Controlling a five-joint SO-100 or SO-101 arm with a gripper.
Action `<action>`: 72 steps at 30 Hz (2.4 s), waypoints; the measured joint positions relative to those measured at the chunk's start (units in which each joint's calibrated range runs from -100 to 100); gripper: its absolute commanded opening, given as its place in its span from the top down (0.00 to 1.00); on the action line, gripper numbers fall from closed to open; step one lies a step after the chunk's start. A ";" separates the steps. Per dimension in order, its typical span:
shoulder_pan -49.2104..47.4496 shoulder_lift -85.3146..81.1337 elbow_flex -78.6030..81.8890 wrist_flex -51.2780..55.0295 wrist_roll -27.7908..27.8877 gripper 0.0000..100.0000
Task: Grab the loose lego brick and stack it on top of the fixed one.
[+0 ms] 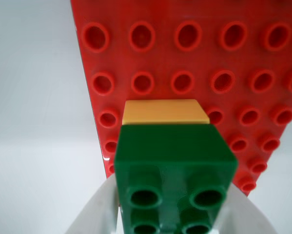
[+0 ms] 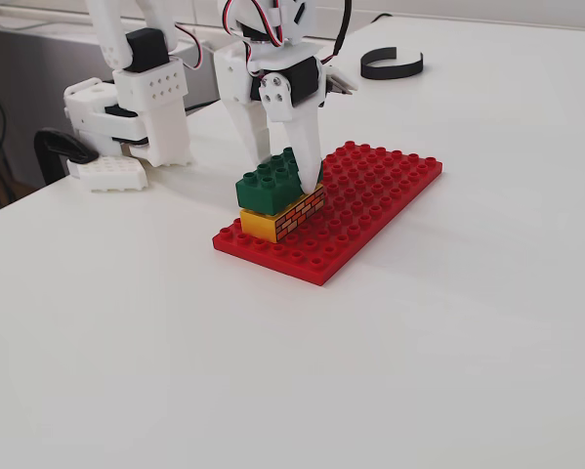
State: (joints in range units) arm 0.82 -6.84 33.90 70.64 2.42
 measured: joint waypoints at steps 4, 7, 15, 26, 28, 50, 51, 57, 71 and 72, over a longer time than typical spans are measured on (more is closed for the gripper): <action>-0.74 0.34 0.54 0.00 -0.05 0.66; -0.59 0.34 0.54 -0.17 -0.10 0.67; -0.52 -0.25 -4.86 5.96 0.10 0.67; -0.96 -5.77 -26.65 26.68 1.04 0.79; -0.96 -8.41 -29.09 27.98 1.20 0.98; -1.11 -90.11 23.32 12.00 1.25 0.99; -1.04 -90.70 25.84 11.92 1.25 0.99; -0.96 -90.11 39.26 8.89 1.14 0.99; -0.96 -92.14 58.80 3.02 0.73 0.99; -0.96 -92.14 58.80 3.02 0.73 0.99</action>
State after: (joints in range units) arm -0.15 -98.98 92.71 73.66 3.15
